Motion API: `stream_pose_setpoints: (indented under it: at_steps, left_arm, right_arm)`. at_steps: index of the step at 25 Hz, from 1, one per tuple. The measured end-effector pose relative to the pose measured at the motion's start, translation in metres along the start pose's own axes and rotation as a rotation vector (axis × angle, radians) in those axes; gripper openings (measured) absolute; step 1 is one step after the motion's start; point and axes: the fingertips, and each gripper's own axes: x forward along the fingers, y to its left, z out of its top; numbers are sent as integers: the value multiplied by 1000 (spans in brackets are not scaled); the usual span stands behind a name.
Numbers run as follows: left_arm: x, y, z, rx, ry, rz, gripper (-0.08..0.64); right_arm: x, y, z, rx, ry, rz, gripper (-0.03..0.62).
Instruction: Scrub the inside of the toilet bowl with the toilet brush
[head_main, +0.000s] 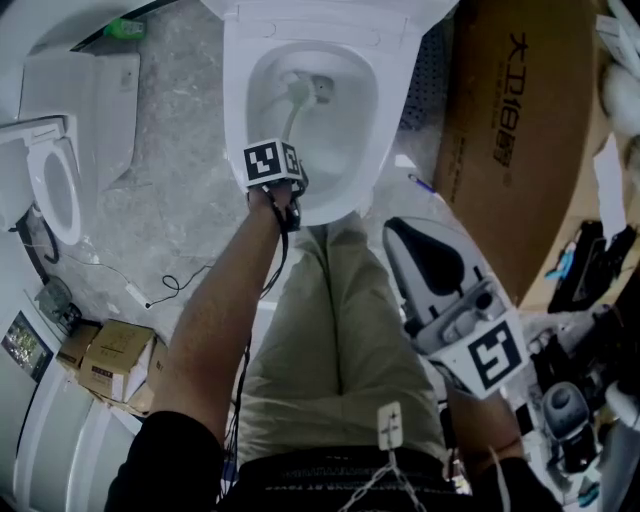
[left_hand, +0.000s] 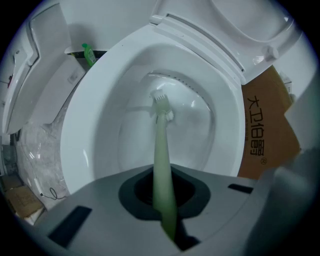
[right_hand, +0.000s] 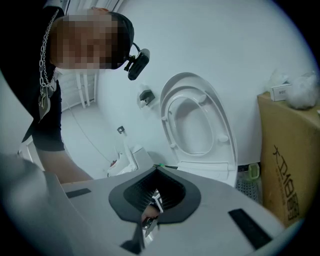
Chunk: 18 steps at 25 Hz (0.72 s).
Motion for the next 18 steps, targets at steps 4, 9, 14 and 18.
stream_pose_setpoints:
  at_steps: [4,9,14,18]
  left_arm:
    - [5,-8,7,27,2,3,2]
    - [8,-13,8,117,-9,46,2]
    - [12,-21,8,237,-18,76,2]
    - [19,-33,3,331,-1,72,2]
  right_arm:
    - [-7,-6,-7,14,6,-12,5]
    - [-12,-14,-9,24,4,-26,5]
    - [-16,-16,-11,30,2,-37,5]
    - [-18,-17,-14,36,4,-45,5]
